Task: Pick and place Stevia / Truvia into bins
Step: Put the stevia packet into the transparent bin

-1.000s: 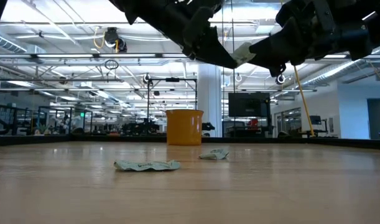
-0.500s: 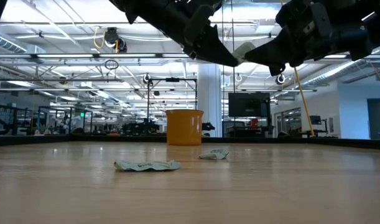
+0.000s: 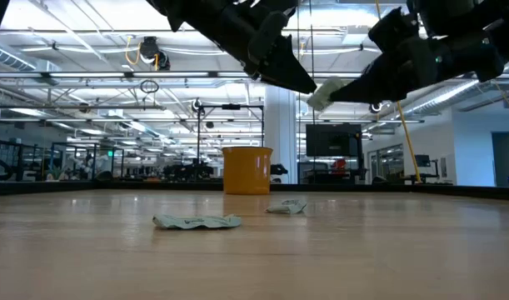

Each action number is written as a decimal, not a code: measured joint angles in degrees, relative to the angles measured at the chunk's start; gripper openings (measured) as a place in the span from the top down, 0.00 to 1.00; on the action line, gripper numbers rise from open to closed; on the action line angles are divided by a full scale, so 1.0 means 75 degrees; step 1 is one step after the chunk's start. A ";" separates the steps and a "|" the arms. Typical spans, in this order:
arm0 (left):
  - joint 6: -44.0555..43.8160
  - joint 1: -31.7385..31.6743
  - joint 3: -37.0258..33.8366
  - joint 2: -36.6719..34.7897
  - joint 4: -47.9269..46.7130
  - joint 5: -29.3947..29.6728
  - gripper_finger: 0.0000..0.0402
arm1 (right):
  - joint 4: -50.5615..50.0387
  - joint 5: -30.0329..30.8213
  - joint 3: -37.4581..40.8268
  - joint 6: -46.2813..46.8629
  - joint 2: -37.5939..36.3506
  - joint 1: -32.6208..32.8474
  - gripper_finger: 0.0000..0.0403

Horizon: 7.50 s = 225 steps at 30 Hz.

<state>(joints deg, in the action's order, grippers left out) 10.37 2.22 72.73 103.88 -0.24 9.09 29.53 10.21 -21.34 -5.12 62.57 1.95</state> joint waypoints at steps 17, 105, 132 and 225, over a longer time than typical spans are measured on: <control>0.0347 -0.0268 0.0000 0.0000 -0.0407 0.0606 0.62 | -0.6811 -0.5670 -0.1261 0.3858 -0.2333 0.2059 1.00; -0.1541 0.0280 -0.0260 0.1761 -0.0949 -0.2025 0.62 | -0.5327 0.2040 -0.0345 0.1710 -0.2854 0.3056 0.81; 0.0392 0.0005 -0.0172 0.0492 0.0794 0.0140 0.99 | -0.0501 0.1657 0.1223 0.1369 -0.2471 0.1735 0.56; 0.1755 -0.0280 0.0000 0.1099 0.4277 0.1853 0.93 | 0.4002 0.0604 0.1271 0.2527 0.0748 -0.0800 0.98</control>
<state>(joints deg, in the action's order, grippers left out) 23.53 0.12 72.73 112.12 31.84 22.98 59.55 14.74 -11.81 13.83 68.18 -4.05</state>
